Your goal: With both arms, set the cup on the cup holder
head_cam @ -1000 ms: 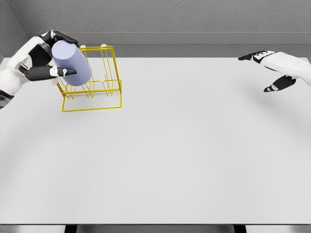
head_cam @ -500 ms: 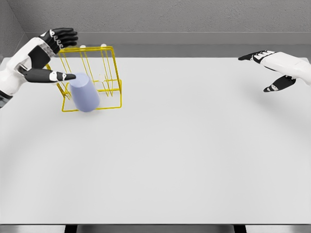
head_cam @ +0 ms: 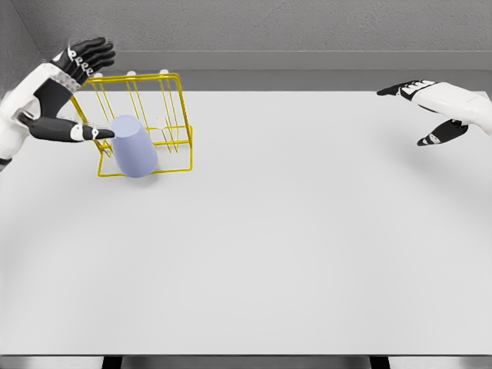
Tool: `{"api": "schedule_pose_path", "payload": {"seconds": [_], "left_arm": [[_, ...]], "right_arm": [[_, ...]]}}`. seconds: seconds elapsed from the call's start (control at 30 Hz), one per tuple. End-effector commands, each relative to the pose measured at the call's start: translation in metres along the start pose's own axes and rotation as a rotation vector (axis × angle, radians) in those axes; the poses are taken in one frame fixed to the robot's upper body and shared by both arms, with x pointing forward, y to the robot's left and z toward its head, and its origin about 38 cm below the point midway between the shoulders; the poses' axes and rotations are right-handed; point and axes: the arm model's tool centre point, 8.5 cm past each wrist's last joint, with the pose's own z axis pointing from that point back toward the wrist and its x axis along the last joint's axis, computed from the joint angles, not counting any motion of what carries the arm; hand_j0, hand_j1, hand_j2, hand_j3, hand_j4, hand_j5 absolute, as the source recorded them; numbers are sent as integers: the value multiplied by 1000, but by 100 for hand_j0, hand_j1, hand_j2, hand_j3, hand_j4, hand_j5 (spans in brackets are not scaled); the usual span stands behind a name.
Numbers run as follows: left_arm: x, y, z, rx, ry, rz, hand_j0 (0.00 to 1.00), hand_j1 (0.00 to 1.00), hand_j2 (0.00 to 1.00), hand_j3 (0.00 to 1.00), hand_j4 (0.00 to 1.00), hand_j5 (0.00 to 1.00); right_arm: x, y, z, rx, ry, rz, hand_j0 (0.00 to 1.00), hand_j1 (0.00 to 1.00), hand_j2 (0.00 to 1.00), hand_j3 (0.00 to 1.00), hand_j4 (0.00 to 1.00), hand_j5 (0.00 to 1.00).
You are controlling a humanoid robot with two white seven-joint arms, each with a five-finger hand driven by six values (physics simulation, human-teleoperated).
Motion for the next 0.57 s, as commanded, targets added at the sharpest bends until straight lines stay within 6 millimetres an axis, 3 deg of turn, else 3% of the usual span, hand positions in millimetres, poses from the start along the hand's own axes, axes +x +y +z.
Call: {"api": "schedule_pose_path", "payload": {"seconds": [0.0,0.13,0.17,0.33,0.53], "left_arm": [[25,4,4,-44,-82,-94,100,100,100,100,100,100],[25,-15,17,-101,-52,-87,100,100,100,100,100,100],[33,-15,20,-144,-31,-130,100,100,100,100,100,100],[33,-54,22,-286,-3,-170,100,100,100,100,100,100],[33,-53,22,-284,-2,-169,100,100,100,100,100,100]], "right_arm": [[0,-1,1,-6,1,-5,100,100,100,100,100,100],[0,-1,1,-6,1,-5,100,100,100,100,100,100],[0,-1,1,-6,1,-5,100,100,100,100,100,100],[0,-1,0,-6,-1,-6,100,100,100,100,100,100],[1,-1,0,-5,-2,-3,100,100,100,100,100,100]]}}
